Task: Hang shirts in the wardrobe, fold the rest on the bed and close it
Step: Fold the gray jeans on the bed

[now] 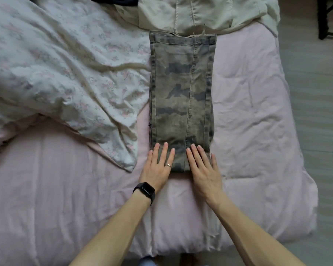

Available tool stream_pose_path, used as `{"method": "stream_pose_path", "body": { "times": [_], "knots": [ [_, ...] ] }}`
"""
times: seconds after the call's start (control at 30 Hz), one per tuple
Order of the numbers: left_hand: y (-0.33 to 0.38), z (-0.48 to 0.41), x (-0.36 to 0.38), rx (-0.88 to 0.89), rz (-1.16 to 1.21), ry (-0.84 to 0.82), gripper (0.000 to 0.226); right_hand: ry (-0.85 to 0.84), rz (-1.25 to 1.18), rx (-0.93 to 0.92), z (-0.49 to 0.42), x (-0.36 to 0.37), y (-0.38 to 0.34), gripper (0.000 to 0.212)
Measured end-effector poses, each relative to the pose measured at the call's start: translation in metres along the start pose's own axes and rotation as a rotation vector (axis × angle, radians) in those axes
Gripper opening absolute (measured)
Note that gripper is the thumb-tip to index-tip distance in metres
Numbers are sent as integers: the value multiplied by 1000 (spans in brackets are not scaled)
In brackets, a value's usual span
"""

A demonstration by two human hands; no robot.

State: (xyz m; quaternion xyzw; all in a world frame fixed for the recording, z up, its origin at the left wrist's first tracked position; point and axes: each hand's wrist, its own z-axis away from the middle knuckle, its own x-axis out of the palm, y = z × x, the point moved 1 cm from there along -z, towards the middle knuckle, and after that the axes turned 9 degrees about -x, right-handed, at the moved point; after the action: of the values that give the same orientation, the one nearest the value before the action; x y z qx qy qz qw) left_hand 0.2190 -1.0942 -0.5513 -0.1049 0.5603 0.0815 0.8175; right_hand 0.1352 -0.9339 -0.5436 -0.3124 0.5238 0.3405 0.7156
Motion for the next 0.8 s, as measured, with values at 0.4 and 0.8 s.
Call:
{"method": "stream_pose_path", "body": {
  "times": [0.4, 0.8],
  "knots": [
    [4, 36, -44, -56, 31, -332, 74, -252, -72, -104, 35, -50, -4, 70],
    [53, 223, -132, 53, 251, -720, 66, -783, -343, -184, 189, -146, -52, 48]
  ]
}}
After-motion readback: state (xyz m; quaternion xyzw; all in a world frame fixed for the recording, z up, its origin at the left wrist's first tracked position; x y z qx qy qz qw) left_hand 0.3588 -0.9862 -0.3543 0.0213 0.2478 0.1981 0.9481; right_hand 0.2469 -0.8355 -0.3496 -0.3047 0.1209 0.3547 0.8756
